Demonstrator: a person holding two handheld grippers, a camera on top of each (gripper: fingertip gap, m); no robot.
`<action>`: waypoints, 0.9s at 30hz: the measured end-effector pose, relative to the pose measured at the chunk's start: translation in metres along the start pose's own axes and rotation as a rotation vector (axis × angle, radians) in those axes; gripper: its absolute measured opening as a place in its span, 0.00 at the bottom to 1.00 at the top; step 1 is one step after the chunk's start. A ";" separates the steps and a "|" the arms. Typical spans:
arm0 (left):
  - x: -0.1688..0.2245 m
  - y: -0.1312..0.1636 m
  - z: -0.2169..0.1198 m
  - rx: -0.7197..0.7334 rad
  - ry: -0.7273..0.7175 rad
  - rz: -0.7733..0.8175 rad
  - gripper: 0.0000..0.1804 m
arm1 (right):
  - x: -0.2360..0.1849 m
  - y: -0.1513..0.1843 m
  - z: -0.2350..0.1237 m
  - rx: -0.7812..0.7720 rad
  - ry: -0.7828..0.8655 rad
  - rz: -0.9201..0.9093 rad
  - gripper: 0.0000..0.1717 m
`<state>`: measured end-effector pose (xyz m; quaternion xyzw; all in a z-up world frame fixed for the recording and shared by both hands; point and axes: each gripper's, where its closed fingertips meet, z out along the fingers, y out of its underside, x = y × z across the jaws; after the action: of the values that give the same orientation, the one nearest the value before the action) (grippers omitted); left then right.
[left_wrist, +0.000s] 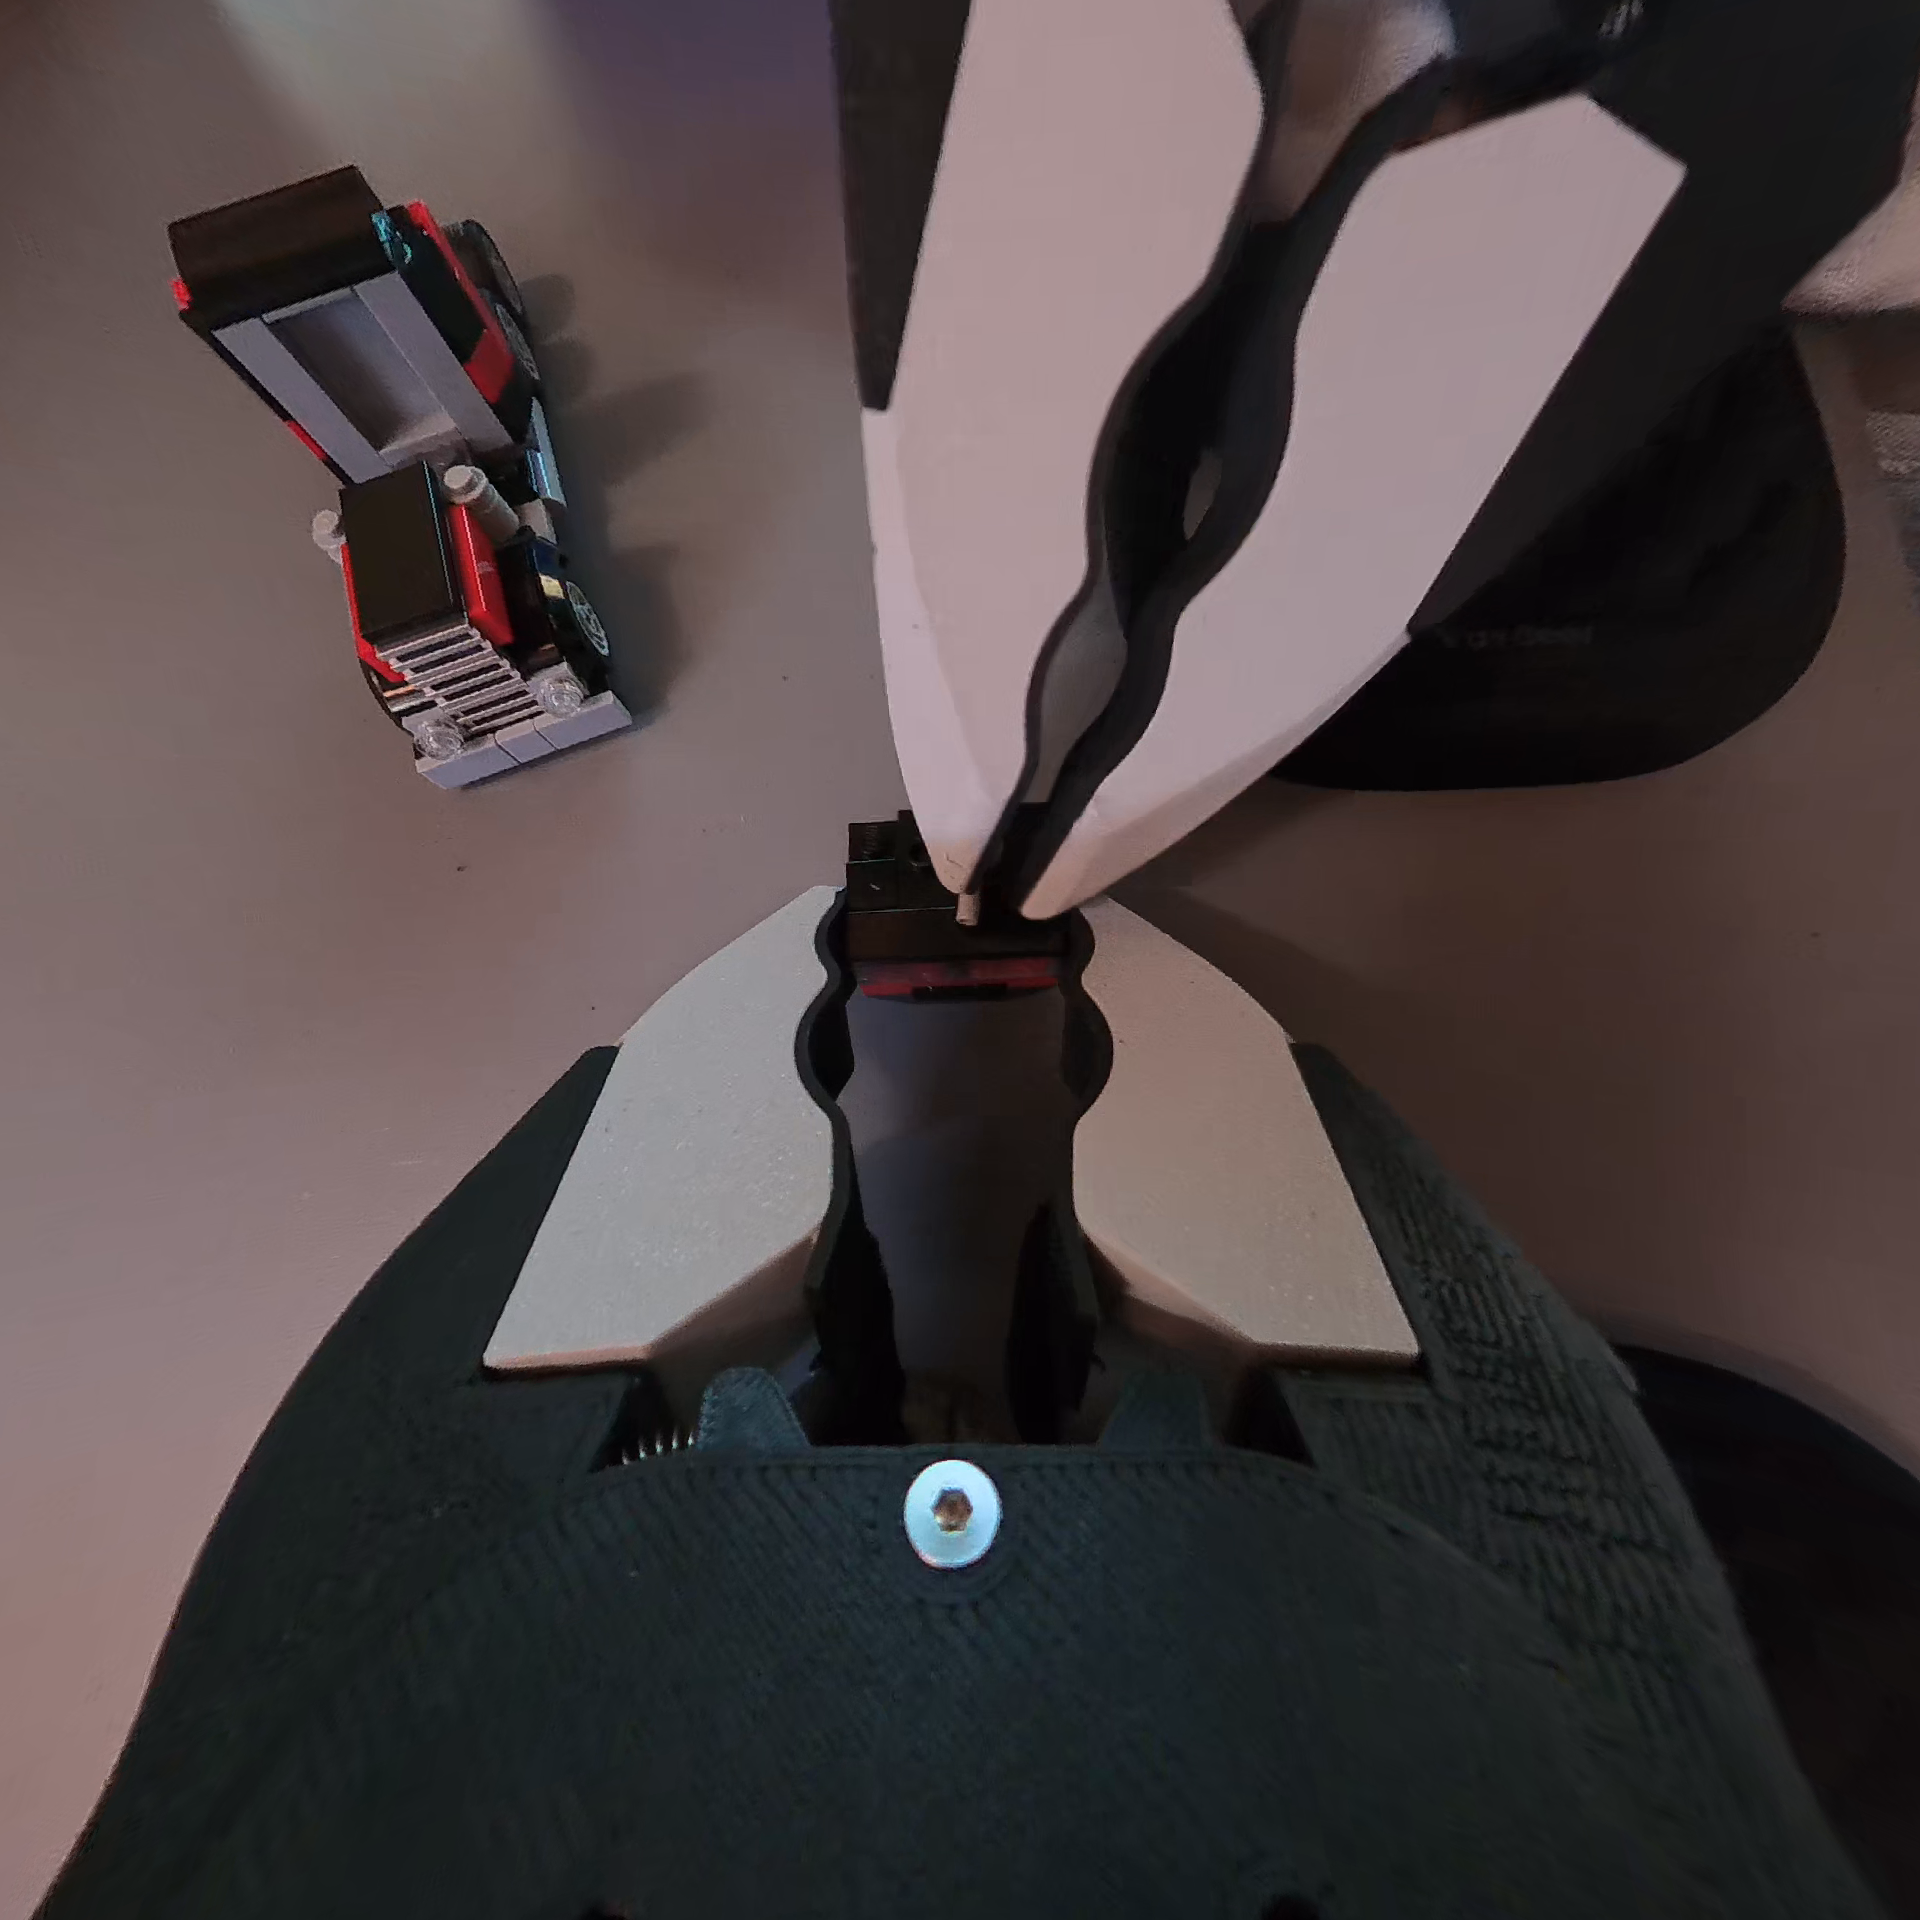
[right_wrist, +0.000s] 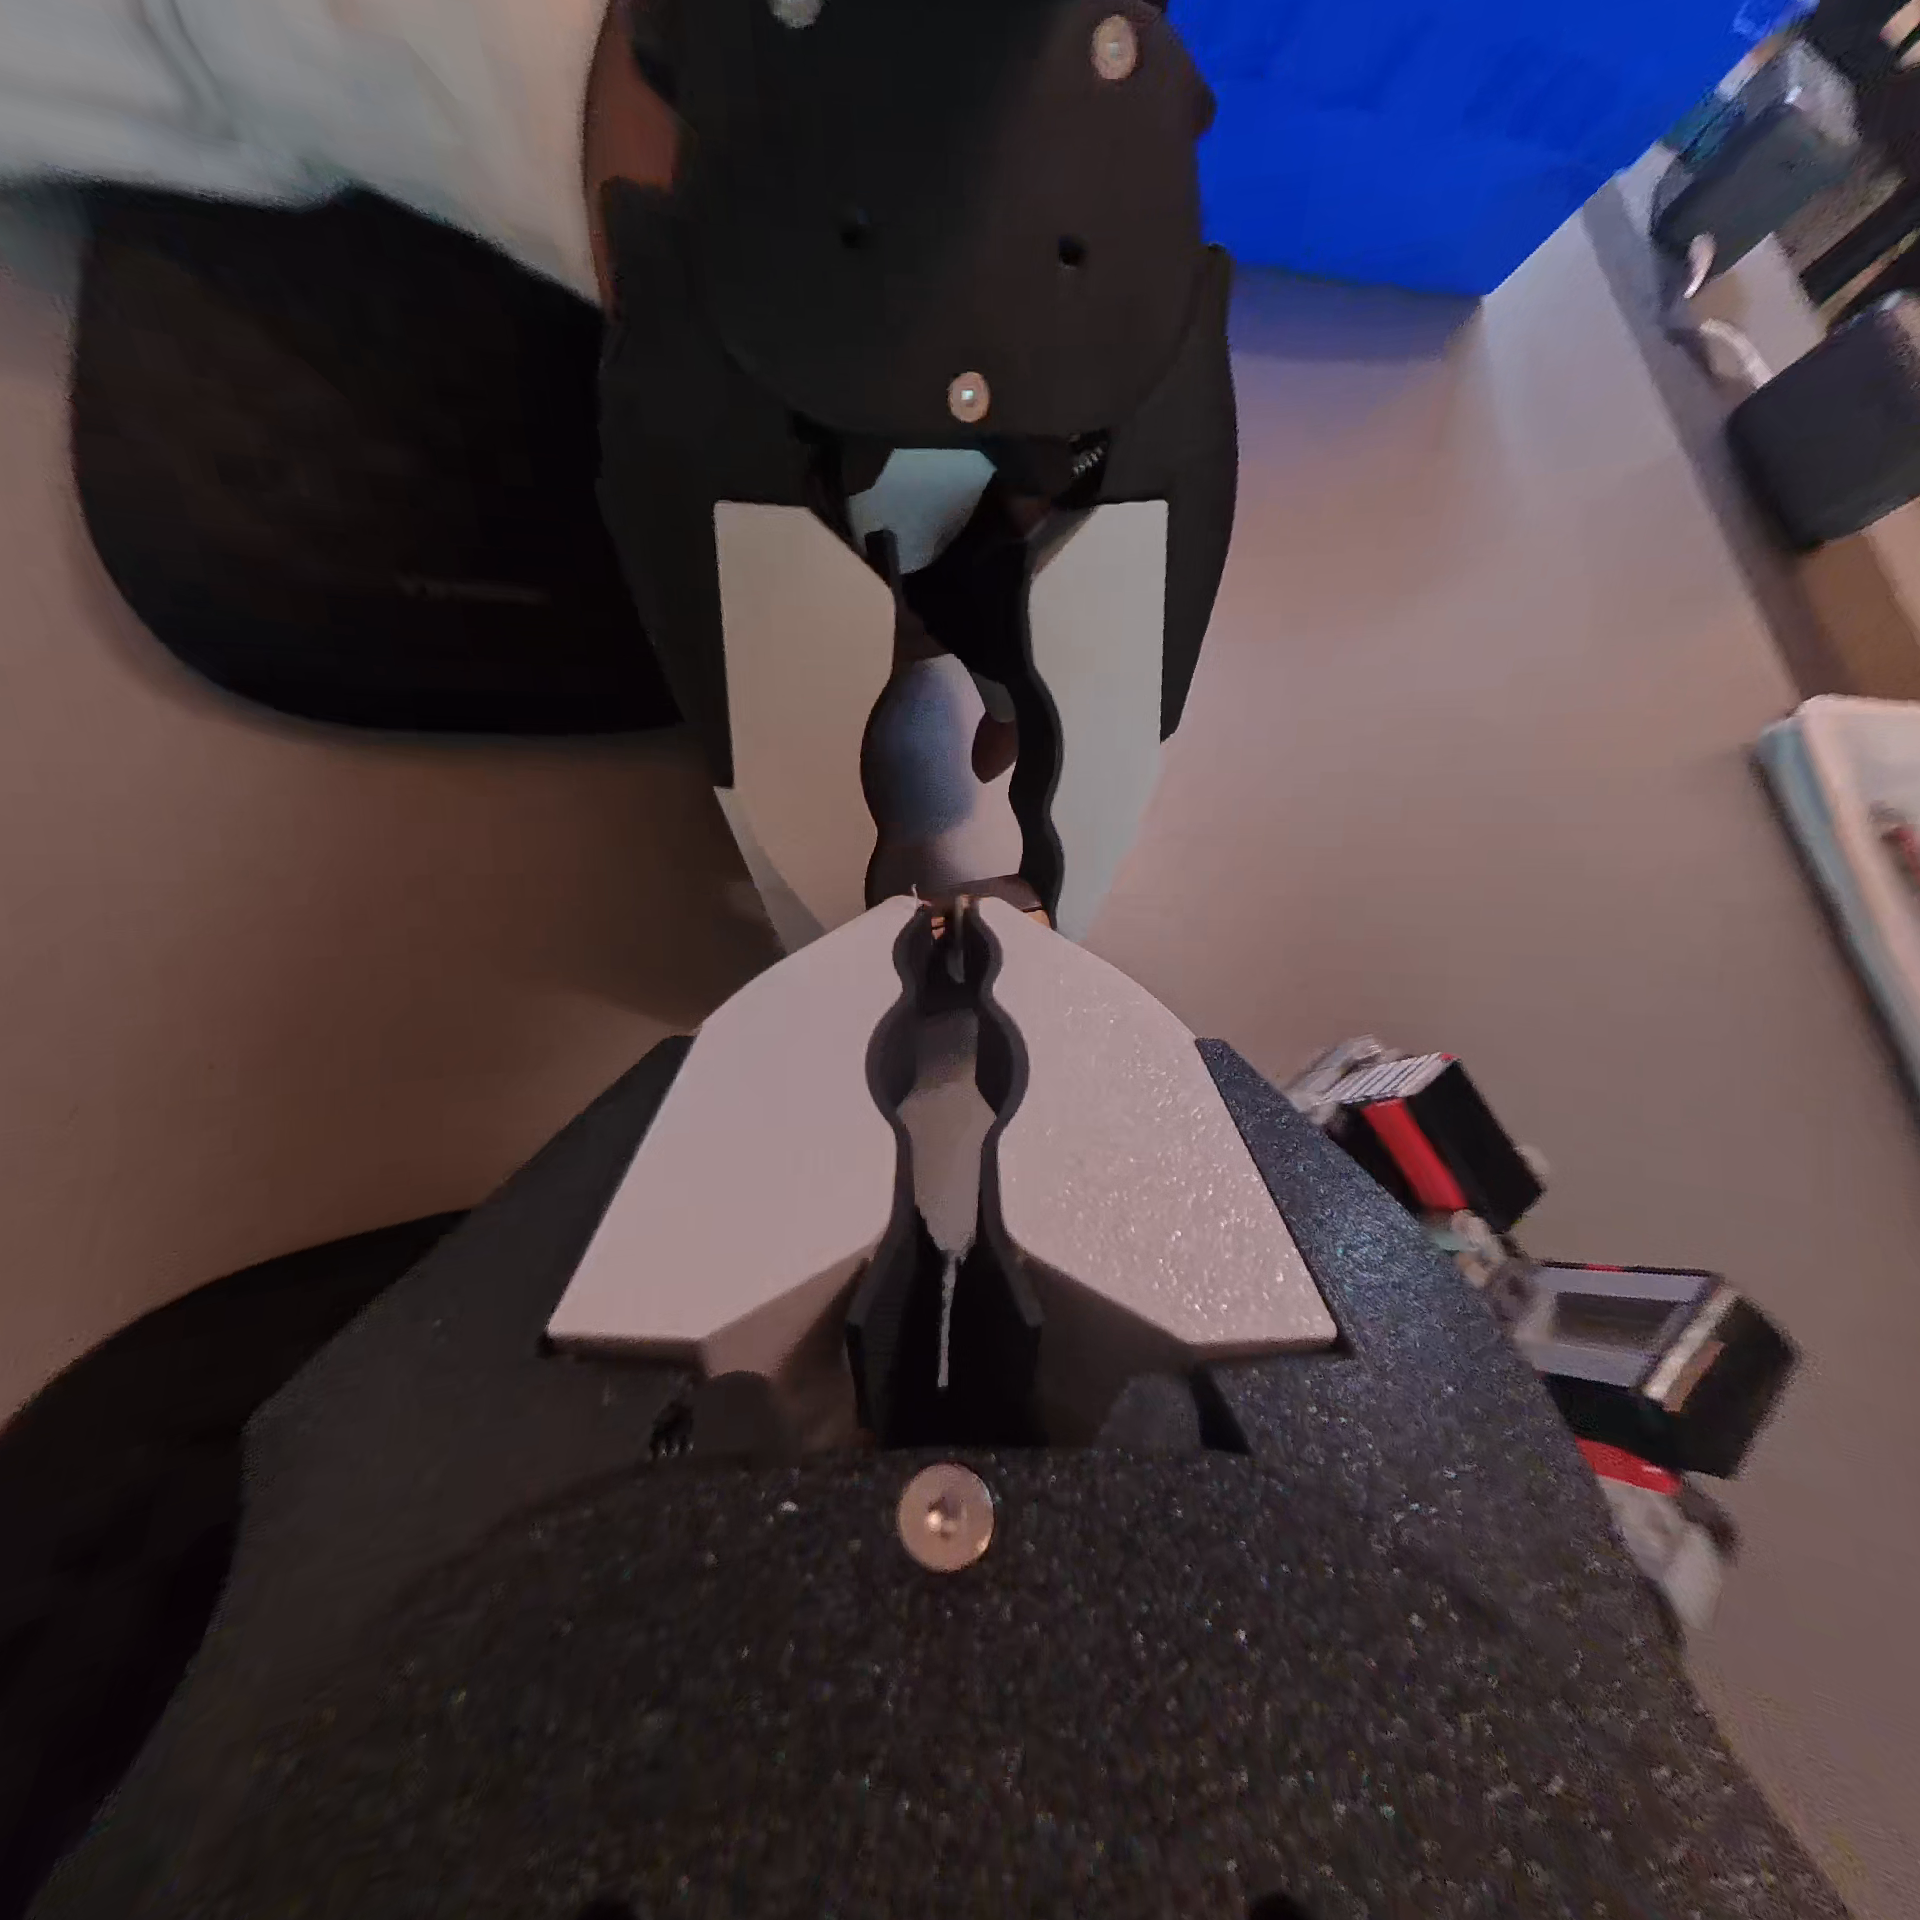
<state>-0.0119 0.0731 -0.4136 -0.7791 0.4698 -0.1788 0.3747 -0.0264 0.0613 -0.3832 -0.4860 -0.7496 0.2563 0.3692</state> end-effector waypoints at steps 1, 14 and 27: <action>0.000 0.000 0.000 0.000 -0.004 0.005 0.21 | 0.000 0.000 0.000 0.010 -0.022 0.057 0.04; 0.003 -0.001 0.000 0.003 0.009 0.038 0.21 | -0.002 0.003 0.003 -0.241 -0.146 -0.078 0.01; 0.001 0.000 0.000 -0.001 -0.006 0.014 0.21 | 0.030 0.007 -0.017 -0.162 0.456 -0.068 0.01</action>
<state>-0.0116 0.0719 -0.4136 -0.7765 0.4739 -0.1736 0.3771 -0.0169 0.0920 -0.3687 -0.5337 -0.6809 0.0663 0.4972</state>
